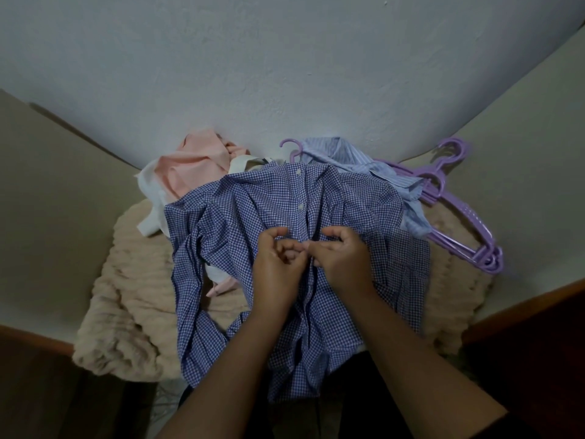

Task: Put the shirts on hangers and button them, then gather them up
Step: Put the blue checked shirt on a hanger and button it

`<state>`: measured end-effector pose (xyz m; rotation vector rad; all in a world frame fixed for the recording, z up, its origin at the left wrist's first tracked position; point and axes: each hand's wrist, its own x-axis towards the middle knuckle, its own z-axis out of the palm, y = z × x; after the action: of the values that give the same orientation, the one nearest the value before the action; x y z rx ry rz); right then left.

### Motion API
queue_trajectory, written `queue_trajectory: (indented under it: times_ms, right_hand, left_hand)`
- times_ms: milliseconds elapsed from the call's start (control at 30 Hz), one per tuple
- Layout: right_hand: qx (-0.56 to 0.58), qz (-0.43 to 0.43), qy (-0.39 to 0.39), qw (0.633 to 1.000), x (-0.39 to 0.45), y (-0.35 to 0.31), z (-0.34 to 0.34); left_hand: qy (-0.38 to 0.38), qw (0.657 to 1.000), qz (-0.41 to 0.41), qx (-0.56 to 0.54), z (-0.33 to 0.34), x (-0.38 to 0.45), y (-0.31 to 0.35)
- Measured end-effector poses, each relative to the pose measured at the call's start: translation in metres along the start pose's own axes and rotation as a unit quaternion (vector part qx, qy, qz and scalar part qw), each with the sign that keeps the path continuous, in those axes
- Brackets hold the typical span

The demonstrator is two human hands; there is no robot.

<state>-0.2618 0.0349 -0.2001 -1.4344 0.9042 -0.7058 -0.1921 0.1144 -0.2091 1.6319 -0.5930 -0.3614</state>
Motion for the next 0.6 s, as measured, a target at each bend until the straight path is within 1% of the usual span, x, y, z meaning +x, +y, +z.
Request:
queue_trajectory:
  times_ms: [100,200,333,467,533,600]
  right_hand:
    - [-0.016,-0.012,0.017,1.000,0.0030,0.0004,-0.0020]
    - [-0.023,-0.019,0.013,0.999,0.0054,0.0004,-0.0033]
    - [0.023,0.005,0.022,0.999,0.0061,0.0026,-0.0021]
    - [0.093,0.049,0.044,0.994,0.0069,0.0052,0.0006]
    - [0.095,0.056,0.041,0.993,0.0072,0.0060,-0.0004]
    - [0.071,0.035,0.028,0.996,0.0070,0.0074,-0.0028]
  left_hand:
    - [-0.012,1.000,-0.017,-0.020,-0.0003,0.0029,-0.0010]
    - [-0.020,0.997,-0.052,-0.047,-0.0033,0.0048,-0.0029]
    - [-0.018,0.997,-0.053,-0.045,-0.0037,0.0031,-0.0030]
    - [0.000,0.999,-0.026,-0.023,-0.0011,-0.0001,-0.0027]
    - [0.000,0.999,-0.032,-0.017,-0.0012,-0.0006,-0.0014]
    - [-0.005,0.998,-0.063,-0.003,-0.0029,0.0037,0.0003]
